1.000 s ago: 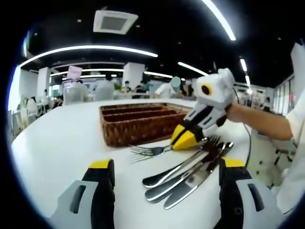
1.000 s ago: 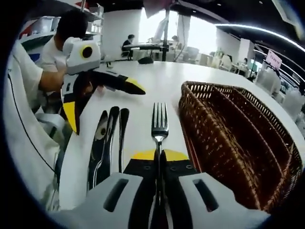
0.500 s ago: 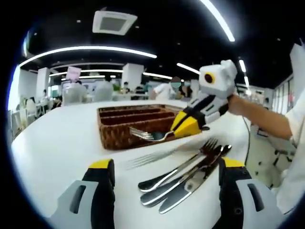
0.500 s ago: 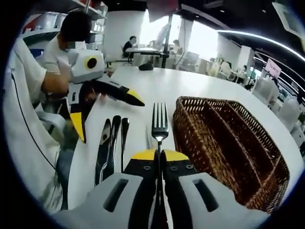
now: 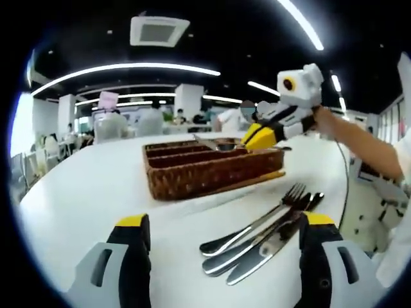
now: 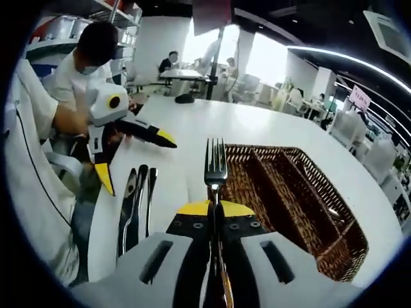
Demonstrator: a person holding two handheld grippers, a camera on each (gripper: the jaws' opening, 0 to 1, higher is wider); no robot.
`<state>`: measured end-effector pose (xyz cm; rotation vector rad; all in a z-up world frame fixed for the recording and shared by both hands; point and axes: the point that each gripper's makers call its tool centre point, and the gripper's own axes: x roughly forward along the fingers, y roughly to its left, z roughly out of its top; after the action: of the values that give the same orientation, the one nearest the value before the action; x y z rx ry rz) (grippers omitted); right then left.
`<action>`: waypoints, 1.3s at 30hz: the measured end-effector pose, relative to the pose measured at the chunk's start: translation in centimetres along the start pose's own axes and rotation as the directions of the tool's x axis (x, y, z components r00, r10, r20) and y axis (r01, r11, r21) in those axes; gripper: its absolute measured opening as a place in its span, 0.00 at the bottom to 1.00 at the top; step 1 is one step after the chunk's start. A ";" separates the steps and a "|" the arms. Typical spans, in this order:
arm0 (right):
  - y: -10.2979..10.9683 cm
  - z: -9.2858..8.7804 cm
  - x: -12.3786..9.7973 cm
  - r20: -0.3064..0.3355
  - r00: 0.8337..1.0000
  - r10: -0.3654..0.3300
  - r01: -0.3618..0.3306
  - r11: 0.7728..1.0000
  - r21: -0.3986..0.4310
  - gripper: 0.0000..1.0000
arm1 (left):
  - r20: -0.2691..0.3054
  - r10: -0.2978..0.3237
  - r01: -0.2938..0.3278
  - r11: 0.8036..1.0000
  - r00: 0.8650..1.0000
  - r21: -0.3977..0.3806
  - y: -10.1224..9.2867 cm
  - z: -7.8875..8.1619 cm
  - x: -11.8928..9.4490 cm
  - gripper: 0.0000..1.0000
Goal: Arrange the knives, forks, and spoons in their matching storage slots by inserting each utensil handle-first until every utensil is classified and aligned in the correct compartment
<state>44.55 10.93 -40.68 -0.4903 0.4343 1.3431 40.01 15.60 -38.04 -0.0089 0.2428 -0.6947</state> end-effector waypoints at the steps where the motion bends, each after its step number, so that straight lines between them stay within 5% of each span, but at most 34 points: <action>1: -0.1 0.0 -0.1 -0.002 1.000 -0.003 0.003 1.000 -0.001 0.03 | -0.001 -0.001 0.001 1.000 1.000 -0.001 0.0 0.0 0.0 0.97; 17: -1.3 3.2 -4.7 0.030 0.998 -0.060 0.063 0.994 -0.090 0.03 | -0.003 0.001 -0.001 1.000 1.000 0.012 -0.5 0.6 0.3 0.98; 24: -5.1 5.2 -6.9 0.039 0.993 -0.114 0.118 0.988 -0.104 0.03 | -0.016 0.099 -0.098 0.995 0.995 0.036 1.0 0.5 0.0 0.98; 39: -9.8 6.2 -6.9 0.013 0.989 -0.144 0.144 0.978 -0.153 0.03 | 0.002 0.140 -0.139 0.984 0.990 0.115 0.6 1.1 -0.4 0.98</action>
<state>53.06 7.37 -30.81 -0.6366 0.2889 1.2414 40.35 16.18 -36.97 0.1190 0.2066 -0.5685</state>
